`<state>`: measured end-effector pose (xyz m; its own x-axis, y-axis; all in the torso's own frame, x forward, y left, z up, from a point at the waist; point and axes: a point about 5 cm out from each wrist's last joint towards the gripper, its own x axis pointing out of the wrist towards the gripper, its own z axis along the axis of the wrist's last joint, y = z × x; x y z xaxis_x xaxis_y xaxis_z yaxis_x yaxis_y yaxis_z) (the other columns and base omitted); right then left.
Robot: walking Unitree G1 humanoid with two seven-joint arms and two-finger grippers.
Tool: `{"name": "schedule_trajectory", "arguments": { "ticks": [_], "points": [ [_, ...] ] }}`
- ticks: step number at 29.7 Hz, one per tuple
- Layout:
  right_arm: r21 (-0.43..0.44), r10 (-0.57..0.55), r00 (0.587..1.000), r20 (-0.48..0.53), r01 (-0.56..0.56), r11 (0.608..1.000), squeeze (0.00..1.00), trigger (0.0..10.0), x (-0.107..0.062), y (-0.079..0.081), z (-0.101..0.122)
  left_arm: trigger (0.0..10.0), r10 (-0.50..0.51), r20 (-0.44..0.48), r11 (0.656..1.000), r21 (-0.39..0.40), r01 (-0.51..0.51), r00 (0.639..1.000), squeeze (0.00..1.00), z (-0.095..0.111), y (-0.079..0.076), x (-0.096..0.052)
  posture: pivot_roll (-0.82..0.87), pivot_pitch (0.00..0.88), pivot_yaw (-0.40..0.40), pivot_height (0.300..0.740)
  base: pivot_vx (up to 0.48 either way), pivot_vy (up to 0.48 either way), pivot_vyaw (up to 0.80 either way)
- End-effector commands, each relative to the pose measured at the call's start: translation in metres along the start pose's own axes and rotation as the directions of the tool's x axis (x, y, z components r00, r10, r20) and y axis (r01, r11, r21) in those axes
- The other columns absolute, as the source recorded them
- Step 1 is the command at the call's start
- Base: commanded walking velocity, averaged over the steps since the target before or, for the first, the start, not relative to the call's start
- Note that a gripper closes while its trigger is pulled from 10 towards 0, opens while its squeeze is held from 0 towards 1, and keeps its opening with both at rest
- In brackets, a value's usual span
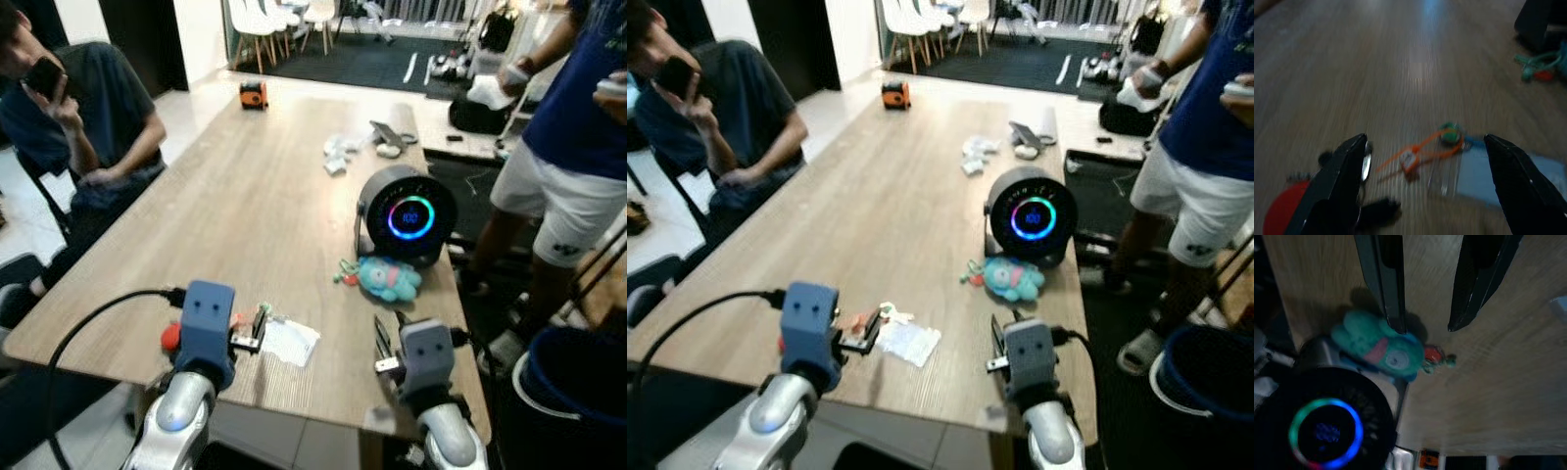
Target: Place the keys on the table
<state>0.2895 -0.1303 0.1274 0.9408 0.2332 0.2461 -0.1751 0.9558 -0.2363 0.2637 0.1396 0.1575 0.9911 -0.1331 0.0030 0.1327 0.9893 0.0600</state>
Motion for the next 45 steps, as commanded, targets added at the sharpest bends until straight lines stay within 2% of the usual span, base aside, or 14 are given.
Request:
{"name": "schedule_trajectory", "arguments": {
  "ticks": [1,4,6,10,13,17,23,30,37,41,45],
  "points": [
    [-0.008,0.011,1.000,-0.018,-0.011,1.000,0.00,10.0,0.000,-0.006,-0.004,10.0,-0.011,-0.038,1.000,0.003,0.011,0.999,0.27,-0.007,-0.002,-0.005,0.13,0.136,0.000,0.740,0.000,0.000,0.00],
    [-0.017,-0.049,0.999,-0.019,0.049,0.999,0.00,10.0,0.002,-0.020,-0.006,10.0,-0.021,-0.040,1.000,0.010,0.022,0.999,0.28,-0.009,-0.013,-0.006,0.16,0.149,0.014,0.740,0.000,0.000,0.00],
    [0.001,-0.097,0.995,-0.029,0.097,0.995,0.00,10.0,0.002,-0.019,-0.007,10.0,-0.035,-0.025,0.999,0.026,0.036,0.999,0.28,-0.005,-0.014,-0.004,0.15,0.148,0.014,0.740,0.000,0.000,0.00],
    [0.018,-0.093,0.995,-0.025,0.094,0.995,0.00,10.0,0.003,-0.012,-0.005,10.0,-0.036,-0.010,0.999,0.031,0.036,0.999,0.27,-0.003,-0.011,-0.002,0.14,0.139,0.019,0.740,0.000,0.000,0.00],
    [0.034,-0.040,0.999,-0.025,0.041,0.999,0.00,10.0,-0.002,0.002,-0.005,10.0,0.001,-0.005,0.999,0.043,-0.001,1.000,0.28,-0.003,-0.002,-0.001,0.14,0.142,0.010,0.740,0.000,0.000,0.00],
    [0.037,-0.020,1.000,-0.023,0.021,0.999,0.00,10.0,-0.003,0.005,-0.005,10.0,0.034,0.009,0.999,0.039,-0.034,0.999,0.29,-0.003,0.000,-0.002,0.14,0.143,0.006,0.740,0.000,0.000,0.00],
    [0.026,-0.016,1.000,-0.020,0.017,1.000,0.00,10.0,0.000,-0.001,-0.005,10.0,0.042,0.002,0.998,0.054,-0.042,0.999,0.29,-0.008,-0.006,-0.006,0.14,0.144,-0.014,0.740,0.000,0.000,0.00],
    [0.015,0.005,1.000,-0.008,-0.004,1.000,0.00,10.0,0.007,-0.003,-0.003,10.0,0.011,-0.023,1.000,-0.003,-0.011,1.000,0.29,-0.011,-0.011,-0.010,0.16,0.142,-0.027,0.740,0.000,0.000,0.00],
    [0.015,0.003,1.000,-0.009,-0.003,1.000,0.00,10.0,0.006,-0.001,-0.003,10.0,-0.026,-0.007,1.000,-0.010,0.026,1.000,0.28,-0.007,-0.012,-0.007,0.14,0.139,-0.008,0.740,0.000,0.000,0.00],
    [0.000,-0.039,0.999,-0.011,0.039,0.999,0.00,10.0,0.003,-0.010,-0.004,10.0,-0.078,0.017,0.997,0.001,0.078,0.997,0.28,0.000,-0.012,0.002,0.13,0.132,0.032,0.740,0.000,0.000,0.00],
    [-0.003,-0.043,0.999,-0.011,0.043,0.999,0.00,10.0,0.002,-0.011,-0.004,10.0,-0.085,0.018,0.996,0.005,0.085,0.996,0.28,0.001,-0.011,0.002,0.13,0.132,0.032,0.740,0.000,0.000,0.00]
  ]
}}
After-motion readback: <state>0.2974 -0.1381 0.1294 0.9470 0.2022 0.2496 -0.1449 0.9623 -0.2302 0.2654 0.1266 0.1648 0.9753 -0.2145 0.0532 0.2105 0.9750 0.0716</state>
